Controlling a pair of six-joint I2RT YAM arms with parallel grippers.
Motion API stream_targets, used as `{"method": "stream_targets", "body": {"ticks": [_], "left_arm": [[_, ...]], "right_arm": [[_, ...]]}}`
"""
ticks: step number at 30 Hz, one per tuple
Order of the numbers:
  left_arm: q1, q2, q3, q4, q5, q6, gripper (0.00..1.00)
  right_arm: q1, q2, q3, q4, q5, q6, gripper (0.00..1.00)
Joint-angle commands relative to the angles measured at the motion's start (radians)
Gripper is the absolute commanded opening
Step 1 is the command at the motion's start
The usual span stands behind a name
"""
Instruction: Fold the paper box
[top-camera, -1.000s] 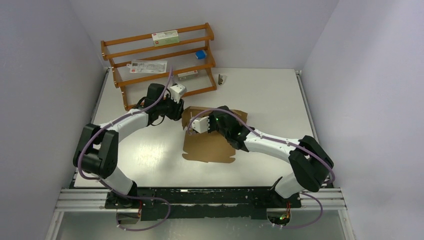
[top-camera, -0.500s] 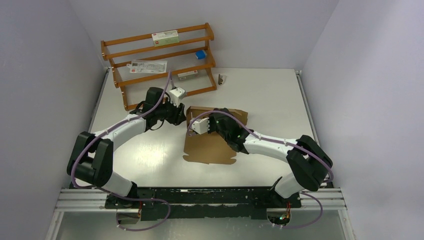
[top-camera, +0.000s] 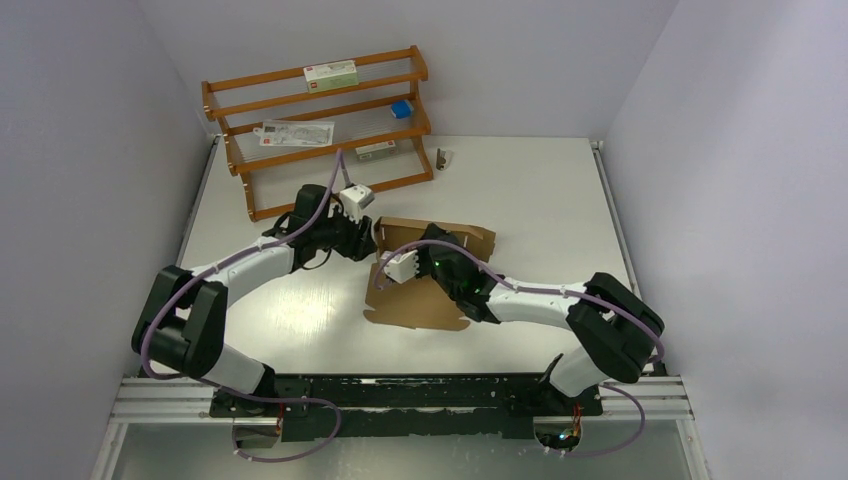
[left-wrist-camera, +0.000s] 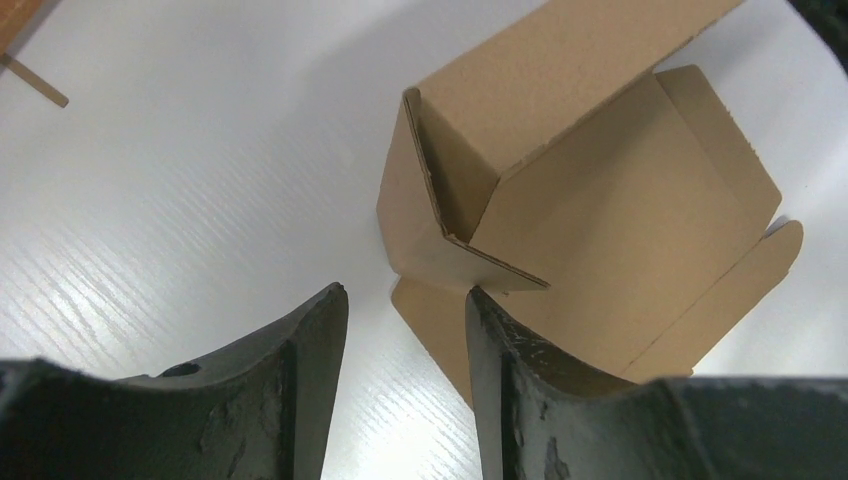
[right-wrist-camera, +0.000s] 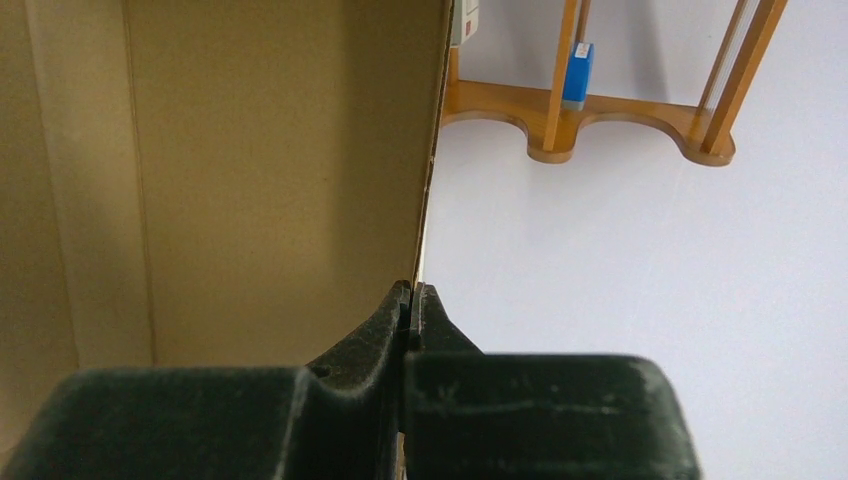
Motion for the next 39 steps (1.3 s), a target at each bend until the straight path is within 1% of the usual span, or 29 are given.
{"method": "stream_targets", "body": {"ticks": [1,5,8,13,16,18,24,31,39], "left_arm": [[-0.014,0.009,-0.008,0.125,0.036,-0.051,0.52],[-0.016,0.01,-0.021,0.17,0.004,-0.04,0.53],[-0.016,0.02,-0.02,0.198,0.009,-0.032,0.53],[-0.017,0.051,-0.031,0.263,-0.011,-0.045,0.54],[-0.019,0.072,-0.037,0.306,-0.025,-0.055,0.55],[-0.023,0.078,-0.048,0.34,-0.036,-0.073,0.56],[-0.027,0.088,-0.066,0.441,-0.078,-0.113,0.57],[-0.042,0.082,-0.131,0.623,-0.131,-0.171,0.59],[-0.062,0.117,-0.174,0.769,-0.143,-0.206,0.6]], "right_arm": [[0.026,0.001,-0.05,0.099,0.018,-0.042,0.0],[0.035,0.002,-0.061,0.109,0.027,-0.045,0.0],[0.039,0.002,-0.062,0.109,0.023,-0.043,0.0],[0.048,0.009,-0.052,0.086,0.016,-0.035,0.0],[0.057,0.013,-0.069,0.103,0.013,-0.053,0.0],[0.062,0.019,-0.082,0.122,0.019,-0.064,0.0],[0.064,0.022,-0.084,0.112,0.023,-0.058,0.0],[0.064,0.039,-0.058,0.062,0.02,-0.026,0.0],[0.069,0.1,-0.075,0.173,0.055,-0.078,0.0]]}}
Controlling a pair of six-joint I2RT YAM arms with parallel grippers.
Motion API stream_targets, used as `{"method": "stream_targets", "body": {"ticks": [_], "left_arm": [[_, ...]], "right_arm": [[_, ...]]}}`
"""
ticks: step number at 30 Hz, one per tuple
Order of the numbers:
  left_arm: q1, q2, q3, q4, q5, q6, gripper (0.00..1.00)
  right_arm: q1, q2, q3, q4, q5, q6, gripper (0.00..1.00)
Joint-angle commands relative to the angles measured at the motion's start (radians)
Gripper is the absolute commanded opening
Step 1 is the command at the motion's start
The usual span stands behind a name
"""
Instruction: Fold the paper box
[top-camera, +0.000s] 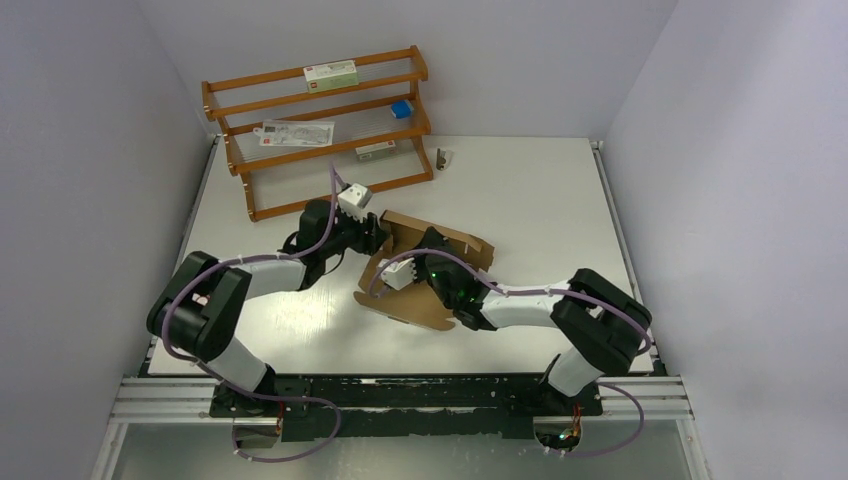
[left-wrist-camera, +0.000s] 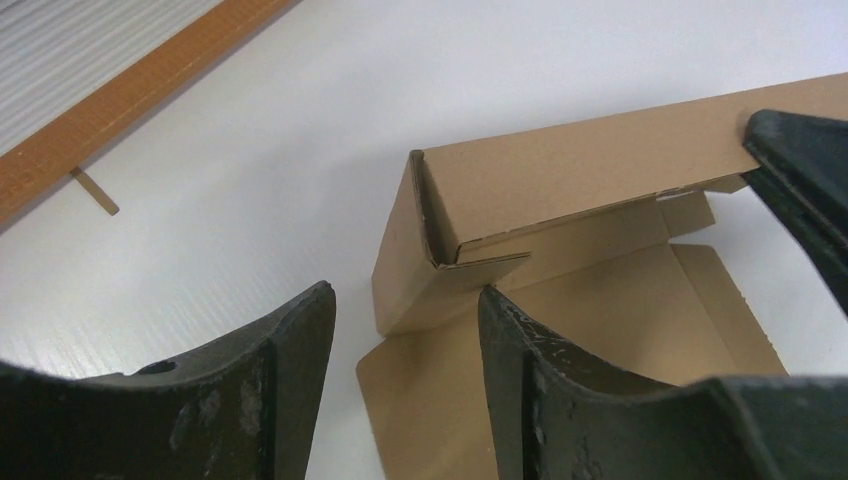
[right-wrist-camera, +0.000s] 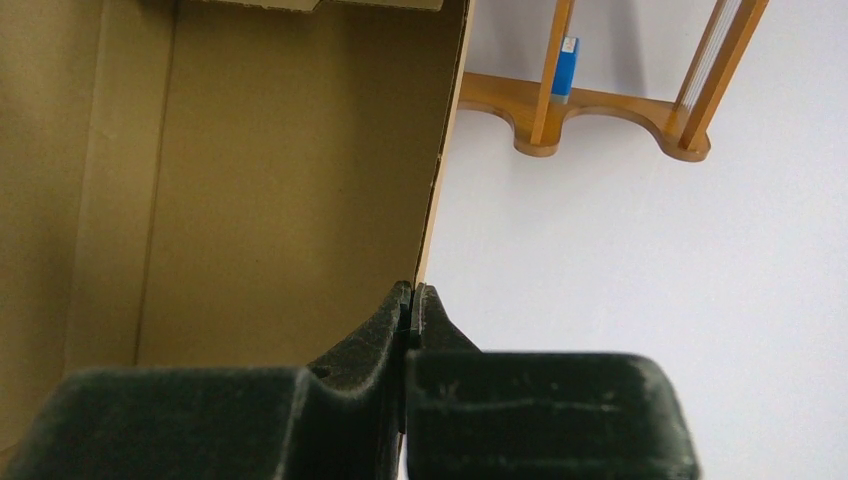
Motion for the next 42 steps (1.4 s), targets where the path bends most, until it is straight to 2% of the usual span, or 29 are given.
{"method": "stream_targets", "body": {"ticks": [1,10,21,26,29,32,38,42], "left_arm": [[-0.014,0.024,-0.019,0.201,-0.031,-0.038,0.6],[-0.019,0.078,-0.072,0.357,-0.109,-0.04,0.58],[-0.017,0.135,-0.057,0.337,-0.13,0.002,0.58],[-0.019,0.159,-0.041,0.322,-0.196,-0.062,0.58],[-0.018,0.168,-0.035,0.333,-0.18,-0.087,0.57],[-0.017,0.122,-0.033,0.263,-0.107,-0.038,0.58],[-0.008,-0.018,0.027,-0.047,-0.001,0.115,0.64],[0.043,-0.098,0.051,-0.2,0.077,0.228,0.66]], "right_arm": [[0.023,0.058,-0.01,0.031,-0.028,-0.025,0.0],[0.025,0.063,0.008,-0.019,-0.043,0.004,0.0],[0.026,0.056,0.025,-0.064,-0.054,0.02,0.0],[0.026,0.053,0.027,-0.07,-0.07,0.031,0.0],[0.025,0.058,0.033,-0.072,-0.071,0.033,0.0],[0.026,0.055,0.036,-0.079,-0.067,0.029,0.0],[0.026,0.038,0.038,-0.112,-0.074,0.024,0.0],[0.026,0.035,0.039,-0.115,-0.07,0.026,0.0]]}}
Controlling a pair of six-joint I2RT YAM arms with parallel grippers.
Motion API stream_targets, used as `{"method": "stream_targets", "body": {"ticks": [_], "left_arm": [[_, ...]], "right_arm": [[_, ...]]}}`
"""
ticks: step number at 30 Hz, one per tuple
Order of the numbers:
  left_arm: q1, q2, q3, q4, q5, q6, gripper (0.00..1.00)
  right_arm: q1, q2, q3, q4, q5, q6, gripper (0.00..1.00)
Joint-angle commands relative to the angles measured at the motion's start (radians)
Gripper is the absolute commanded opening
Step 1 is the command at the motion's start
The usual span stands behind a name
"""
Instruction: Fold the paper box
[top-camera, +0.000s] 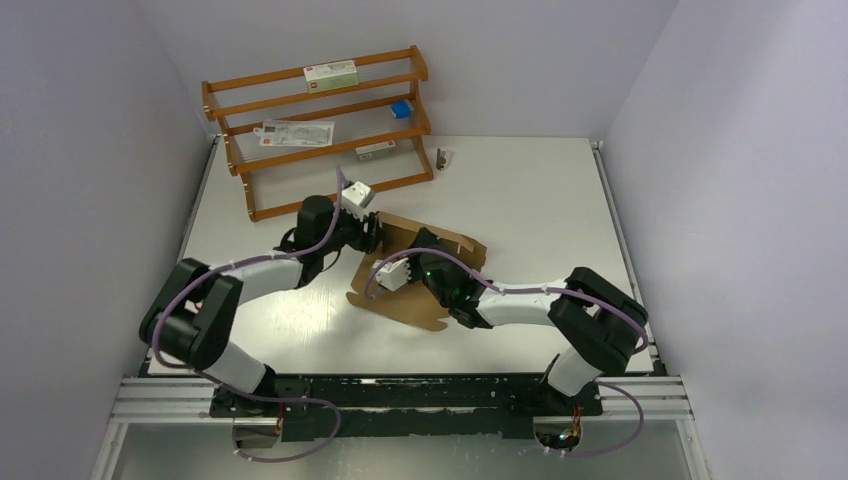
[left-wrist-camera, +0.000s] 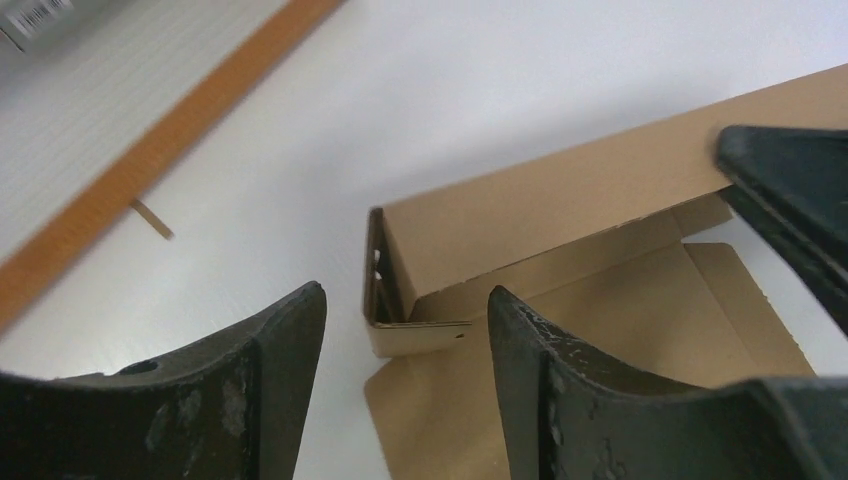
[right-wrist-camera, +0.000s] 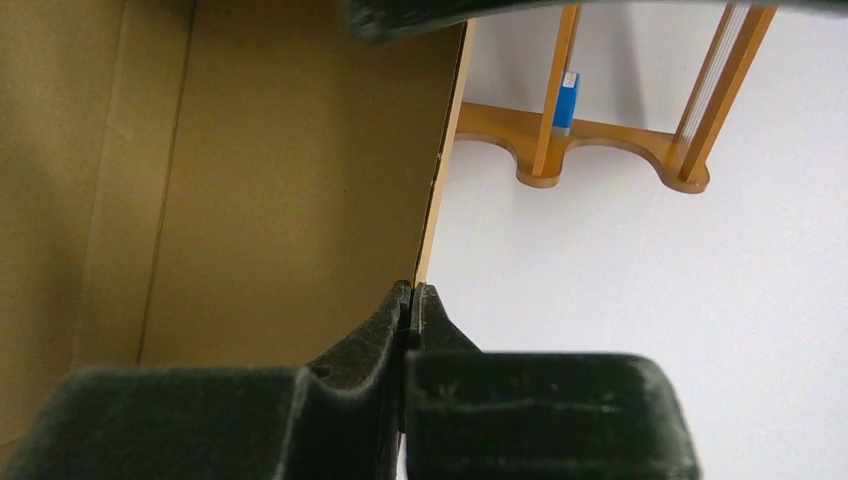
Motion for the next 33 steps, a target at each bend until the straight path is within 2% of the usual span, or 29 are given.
{"method": "stream_targets", "body": {"ticks": [1,7,12,17,24,30,33], "left_arm": [[0.062,-0.107,0.046,-0.204,0.131,0.165,0.66],[0.171,-0.174,0.073,-0.376,0.297,0.316,0.66],[0.244,-0.14,0.106,-0.458,0.377,0.411,0.63],[0.323,-0.142,0.145,-0.499,0.426,0.446,0.62],[0.328,-0.049,0.157,-0.41,0.547,0.47,0.58],[0.258,-0.024,0.088,-0.201,0.467,0.464,0.57],[0.241,0.021,0.113,-0.187,0.483,0.463,0.56]], "right_arm": [[0.014,-0.001,-0.003,-0.1,-0.038,0.014,0.0],[0.013,-0.011,-0.002,-0.105,-0.038,0.016,0.0],[0.014,-0.01,-0.003,-0.104,-0.034,0.013,0.0],[0.014,-0.025,-0.009,-0.109,-0.037,0.012,0.0],[0.014,-0.036,-0.016,-0.105,-0.044,0.016,0.0],[0.015,-0.034,-0.013,-0.103,-0.045,0.011,0.0],[0.014,-0.034,-0.013,-0.102,-0.044,0.005,0.0]]}}
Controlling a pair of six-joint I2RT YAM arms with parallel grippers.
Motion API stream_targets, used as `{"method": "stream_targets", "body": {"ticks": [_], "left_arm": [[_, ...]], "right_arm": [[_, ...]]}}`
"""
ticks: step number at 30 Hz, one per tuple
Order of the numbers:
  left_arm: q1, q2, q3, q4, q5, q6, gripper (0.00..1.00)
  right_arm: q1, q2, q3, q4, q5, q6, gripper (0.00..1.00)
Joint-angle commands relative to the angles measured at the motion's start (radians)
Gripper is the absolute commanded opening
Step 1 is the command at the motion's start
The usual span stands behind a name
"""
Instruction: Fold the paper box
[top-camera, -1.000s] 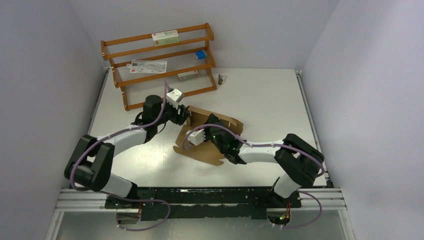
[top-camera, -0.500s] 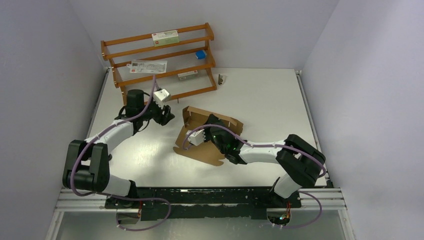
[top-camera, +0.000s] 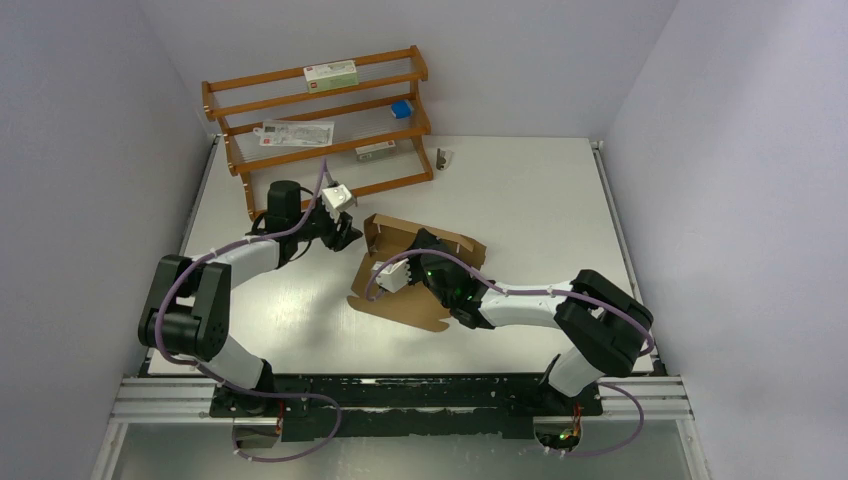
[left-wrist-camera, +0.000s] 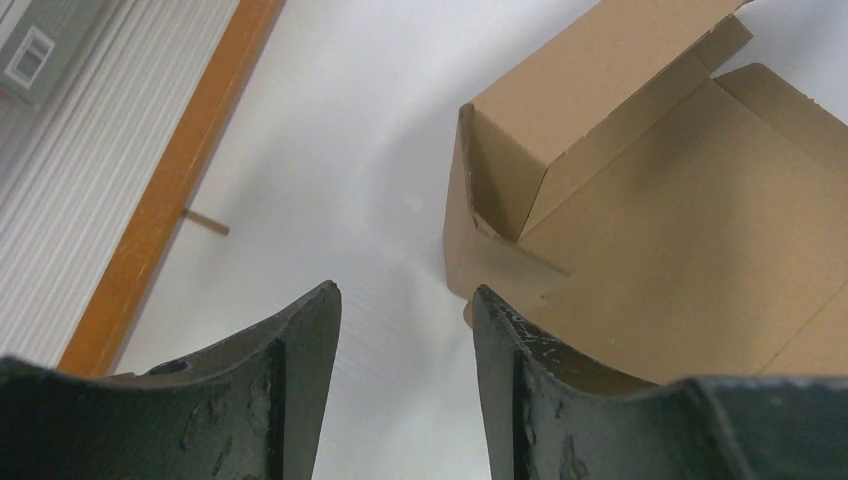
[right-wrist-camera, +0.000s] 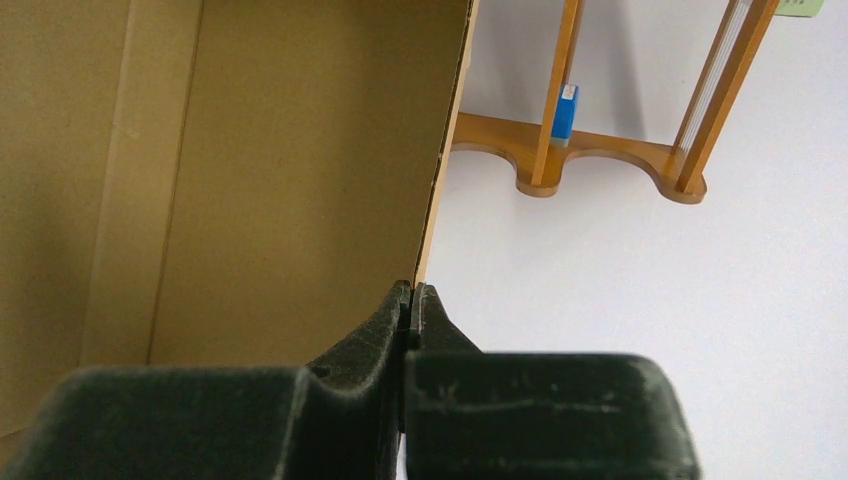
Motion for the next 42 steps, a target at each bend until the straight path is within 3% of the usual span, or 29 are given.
{"method": "stream_targets", "body": {"ticks": [1,5,17,31,38,42], "left_arm": [[-0.038,0.05,0.028,0.11,0.022,0.036,0.56],[-0.102,0.084,0.03,0.114,-0.037,0.083,0.54],[-0.148,0.101,-0.049,0.396,-0.077,-0.041,0.5],[-0.211,0.099,-0.114,0.586,-0.165,-0.139,0.49],[-0.221,0.119,-0.089,0.572,-0.192,-0.137,0.39],[-0.223,0.121,-0.084,0.561,-0.195,-0.136,0.25]], "right_arm": [[0.009,-0.003,-0.016,-0.065,-0.02,0.001,0.0],[0.009,-0.005,-0.009,-0.074,-0.011,-0.006,0.0],[0.018,0.003,0.007,-0.097,-0.009,-0.003,0.0],[0.026,0.023,0.014,-0.102,-0.006,-0.007,0.0],[0.025,0.021,0.012,-0.106,-0.012,0.001,0.0],[0.026,0.019,0.012,-0.106,-0.012,0.004,0.0]]}}
